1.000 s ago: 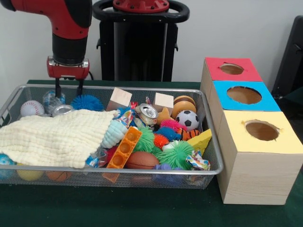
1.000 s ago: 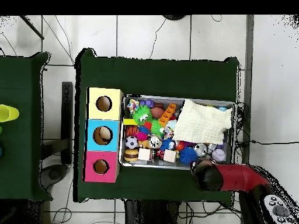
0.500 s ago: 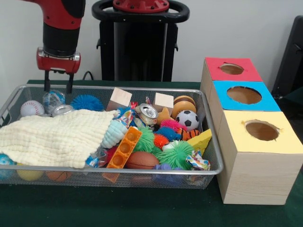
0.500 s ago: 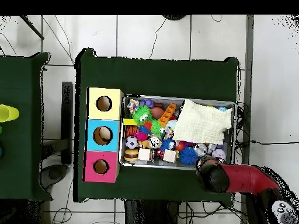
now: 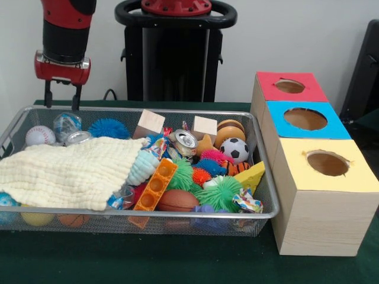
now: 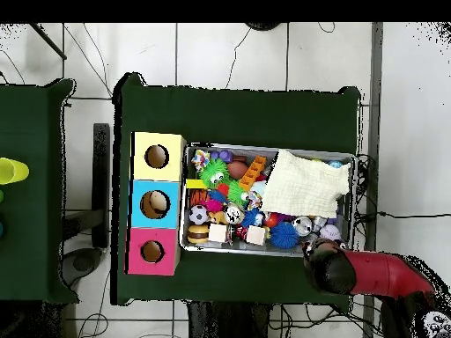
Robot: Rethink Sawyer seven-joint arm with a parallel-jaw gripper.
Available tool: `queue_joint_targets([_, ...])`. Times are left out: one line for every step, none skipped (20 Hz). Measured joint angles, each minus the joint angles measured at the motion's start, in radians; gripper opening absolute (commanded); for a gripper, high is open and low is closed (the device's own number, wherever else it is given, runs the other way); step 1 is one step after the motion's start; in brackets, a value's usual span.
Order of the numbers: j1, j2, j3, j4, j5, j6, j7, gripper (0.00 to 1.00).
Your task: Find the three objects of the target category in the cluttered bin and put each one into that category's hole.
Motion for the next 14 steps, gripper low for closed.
queue_joint_targets([0.0, 0.0, 0.0, 0.0, 0.0, 0.0, 0.0, 1.0])
queue_joint_targets([0.0, 0.0, 0.0, 0.0, 0.0, 0.0, 0.0, 1.0])
queue_joint_targets([0.0, 0.0, 0.0, 0.0, 0.0, 0.0, 0.0, 1.0])
queue_joint_targets([0.0, 0.001, 0.0, -0.001, 0.0, 0.0, 0.0, 1.0])
queue_joint_targets([0.0, 0.004, 0.0, -0.002, 0.0, 0.0, 0.0, 1.0])
queue_joint_targets([0.0, 0.01, 0.0, -0.003, 0.0, 0.0, 0.0, 1.0])
queue_joint_targets([0.0, 0.016, 0.0, -0.004, 0.0, 0.0, 0.0, 1.0])
queue_joint_targets([0.0, 0.022, 0.0, -0.006, 0.0, 0.0, 0.0, 1.0])
queue_joint_targets([0.0, 0.027, 0.0, -0.006, 0.0, 0.0, 0.0, 1.0])
queue_joint_targets([0.0, 0.032, 0.0, -0.007, 0.0, 0.0, 0.0, 1.0])
queue_joint_targets([0.0, 0.051, 0.0, -0.009, 0.0, 0.0, 0.0, 1.0])
queue_joint_targets([0.0, 0.059, 0.0, -0.01, 0.0, 0.0, 0.0, 1.0])
queue_joint_targets([0.0, 0.065, 0.0, -0.011, 0.0, 0.0, 0.0, 1.0])
queue_joint_targets([0.0, 0.073, 0.0, -0.011, 0.0, 0.0, 0.0, 1.0])
